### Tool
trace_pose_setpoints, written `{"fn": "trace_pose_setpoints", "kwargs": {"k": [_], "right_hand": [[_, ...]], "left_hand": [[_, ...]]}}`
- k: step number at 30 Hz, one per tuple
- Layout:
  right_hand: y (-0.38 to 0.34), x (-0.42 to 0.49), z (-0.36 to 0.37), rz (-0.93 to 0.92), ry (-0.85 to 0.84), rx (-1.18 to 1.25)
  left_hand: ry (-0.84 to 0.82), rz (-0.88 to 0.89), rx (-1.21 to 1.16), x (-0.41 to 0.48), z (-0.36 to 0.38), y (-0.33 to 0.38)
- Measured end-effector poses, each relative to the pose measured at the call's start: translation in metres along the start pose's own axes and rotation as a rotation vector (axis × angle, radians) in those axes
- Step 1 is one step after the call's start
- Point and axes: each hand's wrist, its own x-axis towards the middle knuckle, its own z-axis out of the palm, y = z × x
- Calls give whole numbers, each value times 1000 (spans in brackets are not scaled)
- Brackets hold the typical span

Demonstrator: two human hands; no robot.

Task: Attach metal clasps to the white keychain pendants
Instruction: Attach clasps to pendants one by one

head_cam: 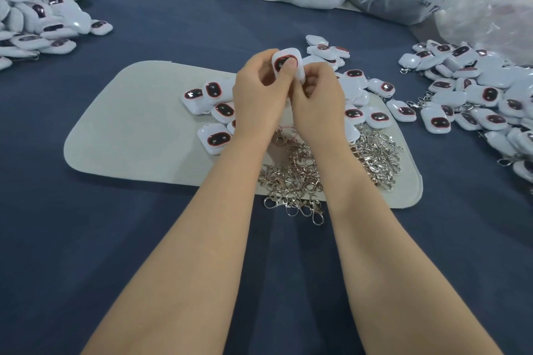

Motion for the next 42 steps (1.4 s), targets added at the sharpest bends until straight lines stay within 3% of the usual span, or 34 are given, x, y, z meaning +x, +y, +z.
{"fn": "trace_pose_setpoints", "kwargs": {"k": [4, 7, 10, 13, 14, 16, 22, 25, 29, 32, 36, 42], "right_hand": [[-1, 5, -9, 233, 182, 229], [2, 13, -28, 403, 389, 457], [7, 21, -49, 450, 505, 744], [14, 26, -62, 499, 635, 1146], [16, 27, -64, 505, 629, 1145], [14, 27, -58, 517, 463, 733], [1, 11, -25, 122, -59, -405], [3, 5, -18, 67, -196, -651], [2, 2, -9, 1, -291, -812], [1, 0, -5, -40, -349, -866], [-1, 0, -5, 2, -304, -806], [-3, 0, -8, 73, -276, -745]], "left_hand": [[66, 86, 209, 1, -4, -1], [97, 138, 619, 4, -10, -9], [-9, 96, 1039, 2, -12, -16], [-97, 57, 1148, -2, -9, -18], [-101, 63, 1168, -3, -9, -18], [-98, 71, 1194, -3, -8, -18], [-72, 94, 1179, -2, -7, -18], [39, 193, 1037, -1, -7, -15], [159, 228, 367, 0, -4, 0], [126, 10, 47, 1, 0, 2], [123, -290, -305, 2, 2, -1], [124, -351, -451, 1, 2, 2]]}}
